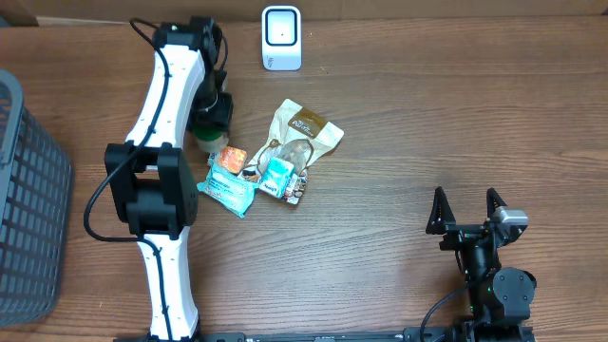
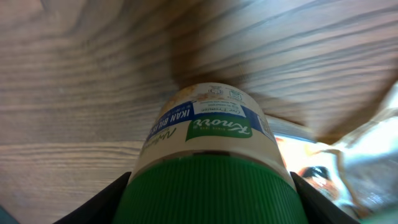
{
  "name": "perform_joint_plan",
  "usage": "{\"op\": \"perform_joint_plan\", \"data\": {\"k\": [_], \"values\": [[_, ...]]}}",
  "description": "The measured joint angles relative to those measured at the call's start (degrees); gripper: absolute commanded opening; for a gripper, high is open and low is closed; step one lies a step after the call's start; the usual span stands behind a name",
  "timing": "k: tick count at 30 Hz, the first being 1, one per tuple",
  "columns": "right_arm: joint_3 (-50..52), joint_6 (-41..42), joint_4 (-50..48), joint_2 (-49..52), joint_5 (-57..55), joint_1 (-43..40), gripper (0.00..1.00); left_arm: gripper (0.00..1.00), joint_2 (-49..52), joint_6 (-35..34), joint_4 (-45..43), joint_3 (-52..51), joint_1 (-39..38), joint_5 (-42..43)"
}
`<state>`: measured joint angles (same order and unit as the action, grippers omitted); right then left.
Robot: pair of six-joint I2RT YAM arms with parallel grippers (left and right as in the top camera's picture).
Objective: Scan the item barcode
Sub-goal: 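Lower the Knorr jar onto the table left of the pile and release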
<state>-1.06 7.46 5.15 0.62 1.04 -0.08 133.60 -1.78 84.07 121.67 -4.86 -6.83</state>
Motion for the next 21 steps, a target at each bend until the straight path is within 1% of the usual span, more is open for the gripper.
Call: {"op": "perform_joint_plan", "data": {"k": [5,12,17,21], "values": [[0.0,-0.02,0.0,0.0,0.02,0.0,1.0,0.59,0.24,-2.6,-0.52,-1.29,3.72,0.28],[0.0,0.0,0.0,0.0,0.0,0.0,1.0,0.58,0.24,-3.61,1.33,-1.31,9.09,1.25],[0.0,0.0,0.02,0.0,0.02,0.0,1.0,0.59,0.24,-3.91,2.49,-1.33,9.6,1.46],[0.0,0.0,0.0,0.02,0.02,0.0,1.0,0.58,0.24,-3.8,2.08,-1.44,8.96,3.37]]}}
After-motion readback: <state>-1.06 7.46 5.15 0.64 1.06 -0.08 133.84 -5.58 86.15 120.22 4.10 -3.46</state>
